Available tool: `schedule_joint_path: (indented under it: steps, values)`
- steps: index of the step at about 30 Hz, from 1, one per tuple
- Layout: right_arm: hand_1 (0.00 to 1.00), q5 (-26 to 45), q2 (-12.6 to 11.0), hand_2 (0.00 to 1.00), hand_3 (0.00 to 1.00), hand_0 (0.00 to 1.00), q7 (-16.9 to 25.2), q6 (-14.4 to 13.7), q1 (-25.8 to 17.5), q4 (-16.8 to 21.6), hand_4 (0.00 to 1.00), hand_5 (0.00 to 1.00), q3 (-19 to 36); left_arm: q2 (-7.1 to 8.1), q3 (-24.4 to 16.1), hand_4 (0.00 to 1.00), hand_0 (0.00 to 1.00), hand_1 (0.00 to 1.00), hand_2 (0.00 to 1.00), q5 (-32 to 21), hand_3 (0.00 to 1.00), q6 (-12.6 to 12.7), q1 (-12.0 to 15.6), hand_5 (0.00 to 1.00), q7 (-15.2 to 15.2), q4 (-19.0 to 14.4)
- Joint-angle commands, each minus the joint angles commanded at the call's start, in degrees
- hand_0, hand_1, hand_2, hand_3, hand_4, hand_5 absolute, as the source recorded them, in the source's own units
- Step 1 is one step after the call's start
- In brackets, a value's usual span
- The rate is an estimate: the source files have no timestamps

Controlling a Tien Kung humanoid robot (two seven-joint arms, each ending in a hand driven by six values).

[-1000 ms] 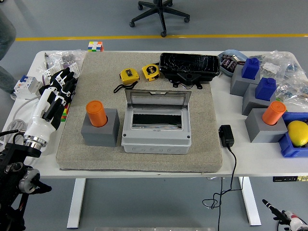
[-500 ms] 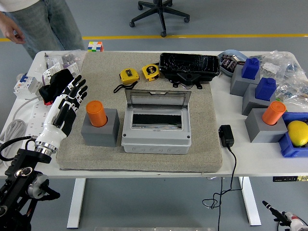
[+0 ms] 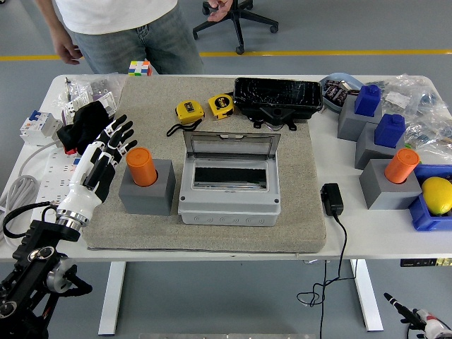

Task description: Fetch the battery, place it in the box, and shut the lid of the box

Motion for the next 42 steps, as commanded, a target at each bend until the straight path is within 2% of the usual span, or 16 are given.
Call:
schedule_joint_path:
  steps: [12,21,22,27,28,33,34,39,40,42]
  values:
    - [0.883,0.01,-0.06,0.82,0.859,0.902,-0.01,0.01,0.3,-0.03,0.998,0.998,0.0,-0.23,2.17,0.998,0.819,0.86,0.82,1.53,0.818,0.87,-1.0,0.687,-0.6,2.31]
    - [0.883,0.02,0.1,0.82,0.859,0.902,-0.02,-0.02,0.0,-0.05,0.998,0.998,-0.04,0.0,2.77,0.998,0.831,0.875,0.829,2.88,0.827,0.85,-0.58,0.669,-0.39,1.81]
    - [0.883,0.02,0.14,0.82,0.859,0.902,-0.02,-0.01,-0.03,-0.05,0.998,0.998,-0.08,0.0,2.79,0.998,0.821,0.873,0.829,3.02,0.833,0.92,-0.56,0.624,-0.39,1.7]
    - [0.883,0.08,0.17,0.82,0.859,0.902,-0.01,-0.02,0.04,0.03,0.998,0.998,-0.13,0.05,2.85,0.998,0.821,0.873,0.829,4.97,0.833,1.13,-0.46,0.624,-0.03,1.07]
    - [0.884,0.07,0.15,0.82,0.86,0.901,0.0,-0.03,0.04,0.04,0.998,0.998,-0.13,0.05,2.84,0.998,0.809,0.869,0.826,5.31,0.837,1.16,-0.44,0.472,0.03,1.0]
    - [0.884,-0.09,0.06,0.82,0.86,0.901,-0.03,-0.01,-0.09,-0.05,0.998,0.998,0.1,0.12,2.8,0.998,0.809,0.869,0.826,8.43,0.837,2.96,-0.53,0.472,0.43,0.41]
    - [0.882,-0.12,0.07,0.819,0.859,0.903,-0.03,-0.01,-0.12,-0.06,0.998,0.998,0.16,0.12,2.8,0.998,0.755,0.833,0.765,9.07,0.818,3.38,-0.58,0.329,0.52,0.34]
    - [0.882,-0.14,0.13,0.819,0.859,0.903,-0.02,0.0,-0.16,-0.04,0.998,0.998,0.28,-0.03,2.93,0.998,0.755,0.833,0.765,10.43,0.818,4.5,-0.92,0.329,0.74,0.56]
    - [0.884,-0.15,0.13,0.819,0.858,0.903,-0.03,0.01,-0.15,-0.05,0.998,0.998,0.3,-0.05,3.06,0.998,0.737,0.813,0.717,10.59,0.782,4.64,-1.02,0.227,0.76,0.63]
    - [0.884,-0.19,0.1,0.819,0.858,0.903,-0.03,0.01,-0.09,-0.06,0.998,0.998,0.35,-0.17,3.26,0.998,0.737,0.813,0.717,10.94,0.782,4.82,-1.27,0.227,0.85,0.71]
